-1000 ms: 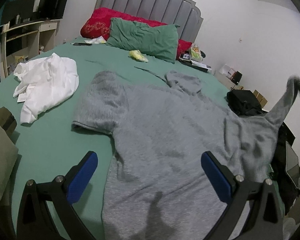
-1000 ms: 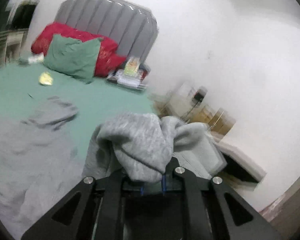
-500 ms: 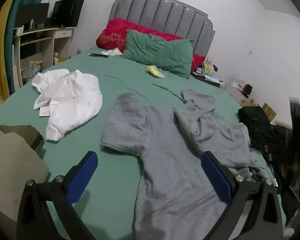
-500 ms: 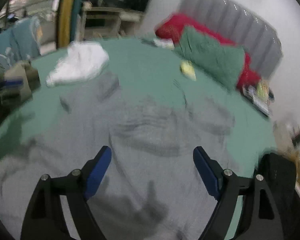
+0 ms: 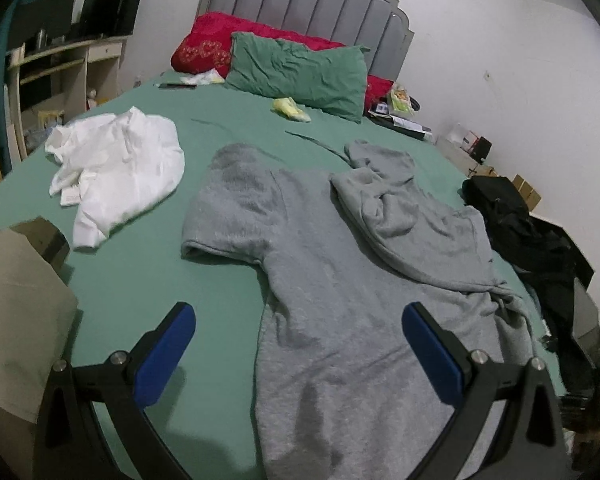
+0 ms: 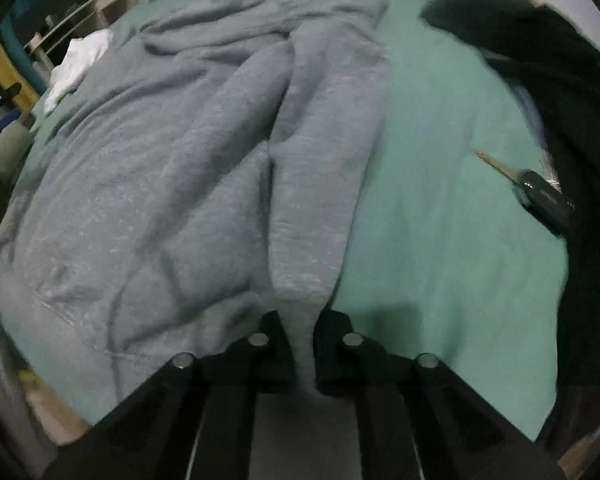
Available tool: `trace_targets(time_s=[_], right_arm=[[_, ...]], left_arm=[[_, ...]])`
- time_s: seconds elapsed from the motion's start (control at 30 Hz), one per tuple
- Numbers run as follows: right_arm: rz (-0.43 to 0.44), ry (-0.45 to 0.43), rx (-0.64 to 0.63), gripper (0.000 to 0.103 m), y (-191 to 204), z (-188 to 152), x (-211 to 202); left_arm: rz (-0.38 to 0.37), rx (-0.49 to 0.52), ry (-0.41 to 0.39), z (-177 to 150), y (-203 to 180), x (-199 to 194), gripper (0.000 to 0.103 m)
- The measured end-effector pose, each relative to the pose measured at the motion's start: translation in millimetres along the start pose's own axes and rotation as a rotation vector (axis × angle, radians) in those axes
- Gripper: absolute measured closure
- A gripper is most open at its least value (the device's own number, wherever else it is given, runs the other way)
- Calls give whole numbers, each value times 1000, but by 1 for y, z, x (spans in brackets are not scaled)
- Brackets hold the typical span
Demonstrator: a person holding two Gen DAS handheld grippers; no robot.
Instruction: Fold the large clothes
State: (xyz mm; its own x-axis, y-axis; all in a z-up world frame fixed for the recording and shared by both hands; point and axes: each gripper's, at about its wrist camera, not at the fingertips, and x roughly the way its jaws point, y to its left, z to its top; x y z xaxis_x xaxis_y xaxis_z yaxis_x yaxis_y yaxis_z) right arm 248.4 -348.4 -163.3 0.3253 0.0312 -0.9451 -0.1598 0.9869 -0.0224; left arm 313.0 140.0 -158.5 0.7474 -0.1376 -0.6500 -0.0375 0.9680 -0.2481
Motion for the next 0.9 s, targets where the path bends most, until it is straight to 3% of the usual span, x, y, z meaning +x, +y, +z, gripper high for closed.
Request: trace_targets(time_s=[0.13,0.2,0.23,0.27,0.33,0.37,0.43,0.5,0.6,0.67,0.77,0.9], right_arm=[[-138,38,78,98,-23,-25,-26],[-164,43,95,92,-29,-35,-42],[-222,29,76,75,-31,-34,-56],[-306,-3,42,48,-25,-27,-70],[-413,-115,-21,19,-1,-6,-95],[-408,-210,-67,19,21,13,-108],[-345,-306,-168,19,67,51,-108],[-210,-379,-313,19,140,90,-94],[-25,-390,-444,20,230,140,-55],[32,-403,-538,31,288,159,-34],[71,-416,-697,36,376,178,-3],[49,-404,-864,36,448,191,29]], left_arm=[[83,41,-30,3,4,-10,0],[110,44,-22,2,12,-13,0],[127,42,-17,2,19,-15,0],[148,32,-13,1,27,-18,0],[169,-1,-15,2,41,-25,0],[168,-15,-16,3,47,-28,0],[165,-41,-34,6,60,-39,0],[192,-47,-61,11,70,-49,0],[220,-72,-90,22,88,-62,0],[235,-109,-105,30,105,-69,0],[276,-147,-118,37,131,-80,0],[310,-238,-149,42,171,-94,0]])
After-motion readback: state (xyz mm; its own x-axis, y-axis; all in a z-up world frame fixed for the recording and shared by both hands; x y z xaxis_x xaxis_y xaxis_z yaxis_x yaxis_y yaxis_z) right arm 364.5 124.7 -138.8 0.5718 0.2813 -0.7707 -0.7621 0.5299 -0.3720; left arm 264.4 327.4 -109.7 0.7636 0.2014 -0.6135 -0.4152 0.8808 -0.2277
